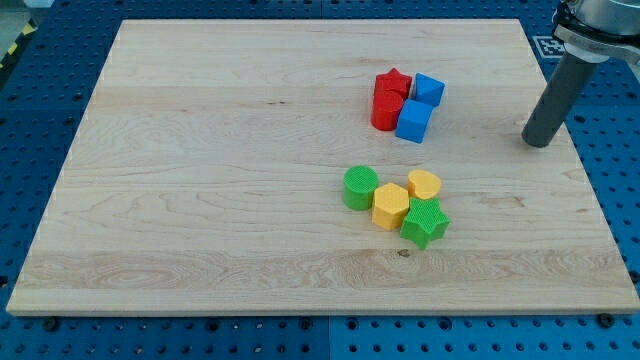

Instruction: Move the green star along with the yellow hexagon a bit left

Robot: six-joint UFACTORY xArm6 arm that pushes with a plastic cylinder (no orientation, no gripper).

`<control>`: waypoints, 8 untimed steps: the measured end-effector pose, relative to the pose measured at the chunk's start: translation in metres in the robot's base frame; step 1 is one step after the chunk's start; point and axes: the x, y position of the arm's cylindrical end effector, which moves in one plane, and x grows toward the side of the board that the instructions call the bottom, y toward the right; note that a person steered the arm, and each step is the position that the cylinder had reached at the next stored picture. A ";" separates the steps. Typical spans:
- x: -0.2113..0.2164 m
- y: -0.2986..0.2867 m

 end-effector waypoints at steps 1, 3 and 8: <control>0.004 0.003; 0.106 -0.034; 0.119 -0.156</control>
